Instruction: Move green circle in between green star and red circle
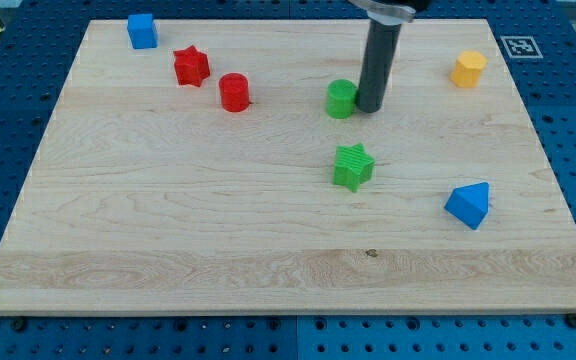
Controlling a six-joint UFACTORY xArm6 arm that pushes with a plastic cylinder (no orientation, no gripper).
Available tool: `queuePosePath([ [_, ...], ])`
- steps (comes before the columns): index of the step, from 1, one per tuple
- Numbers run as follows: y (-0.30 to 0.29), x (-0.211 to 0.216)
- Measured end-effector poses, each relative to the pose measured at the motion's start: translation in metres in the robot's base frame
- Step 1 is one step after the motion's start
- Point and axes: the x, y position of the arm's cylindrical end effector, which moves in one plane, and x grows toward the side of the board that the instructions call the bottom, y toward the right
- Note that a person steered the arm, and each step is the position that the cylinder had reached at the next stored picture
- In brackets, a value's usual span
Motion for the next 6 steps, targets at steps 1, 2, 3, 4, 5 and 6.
queuePosePath([
  [1,0.001,-0.039],
  [2,-0.009,-0.056],
  [3,-0.021,-0.022],
  [4,-0.035,0.015],
  [5,-0.06,0.02],
  [6,-0.08,0.02],
])
